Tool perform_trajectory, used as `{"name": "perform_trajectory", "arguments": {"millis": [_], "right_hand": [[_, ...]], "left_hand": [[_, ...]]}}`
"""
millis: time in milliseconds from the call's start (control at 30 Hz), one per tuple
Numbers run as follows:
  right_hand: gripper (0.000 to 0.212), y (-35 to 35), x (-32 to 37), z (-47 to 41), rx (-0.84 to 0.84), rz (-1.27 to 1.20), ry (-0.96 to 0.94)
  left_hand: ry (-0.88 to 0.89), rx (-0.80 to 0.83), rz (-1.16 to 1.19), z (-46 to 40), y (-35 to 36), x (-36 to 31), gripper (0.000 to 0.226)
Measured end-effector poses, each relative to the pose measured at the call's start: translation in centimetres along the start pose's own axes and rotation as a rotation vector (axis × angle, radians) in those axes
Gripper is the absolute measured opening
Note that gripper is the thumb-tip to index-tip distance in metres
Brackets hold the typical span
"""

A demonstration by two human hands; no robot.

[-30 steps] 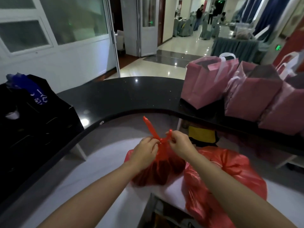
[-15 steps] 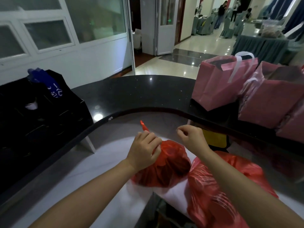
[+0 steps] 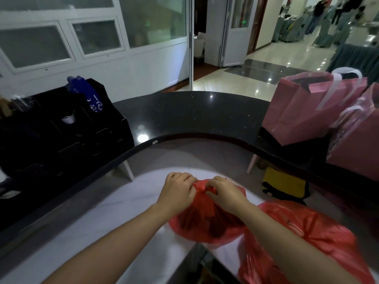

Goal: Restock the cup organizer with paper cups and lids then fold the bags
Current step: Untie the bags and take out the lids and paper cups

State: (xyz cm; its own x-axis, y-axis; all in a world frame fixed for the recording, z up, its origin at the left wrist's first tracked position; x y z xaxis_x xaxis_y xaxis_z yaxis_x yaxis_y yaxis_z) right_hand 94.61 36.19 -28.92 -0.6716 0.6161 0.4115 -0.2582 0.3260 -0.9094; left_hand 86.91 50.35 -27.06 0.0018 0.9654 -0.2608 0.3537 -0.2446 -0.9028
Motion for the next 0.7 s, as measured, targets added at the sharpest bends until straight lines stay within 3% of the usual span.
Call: {"name": "perform_trajectory", "arguments": {"millis": [133, 267, 400, 700], "right_hand": [[0.012, 1.1, 0.0, 0.8, -0.048, -0.066, -0.046], [0.023, 2.4, -0.1, 1.4, 0.003, -0.084, -0.044], [0.032, 3.3, -0.1, 1.9, 0.021, -0.087, -0.039], [0.021, 3.9, -0.6, 1.6, 0.101, -0.129, -0.046]], "left_hand": [[-0.041, 0.063, 0.028, 0.8, 1.2, 0.1, 0.037], [-0.028, 0.257, -0.021, 2.1, 3.8, 0.2, 0.053], [-0.03, 0.335, -0.046, 2.7, 5.4, 0.2, 0.044], [-0.109, 0.286, 0.272, 2.8, 6.5, 0.9, 0.023]]}}
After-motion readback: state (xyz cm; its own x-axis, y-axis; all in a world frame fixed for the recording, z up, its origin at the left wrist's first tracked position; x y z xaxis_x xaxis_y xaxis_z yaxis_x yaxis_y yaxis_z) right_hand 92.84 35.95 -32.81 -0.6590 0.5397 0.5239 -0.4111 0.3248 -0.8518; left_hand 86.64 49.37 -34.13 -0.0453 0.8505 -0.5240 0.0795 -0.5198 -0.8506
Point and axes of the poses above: each hand's wrist, its own z-axis away from the middle knuckle, its own y-axis out of the palm, x = y × z, the point moved 7 cm from there along -z, towards the middle knuckle, and after that the axes turned 1 degree about z, right-handed, at the moved point
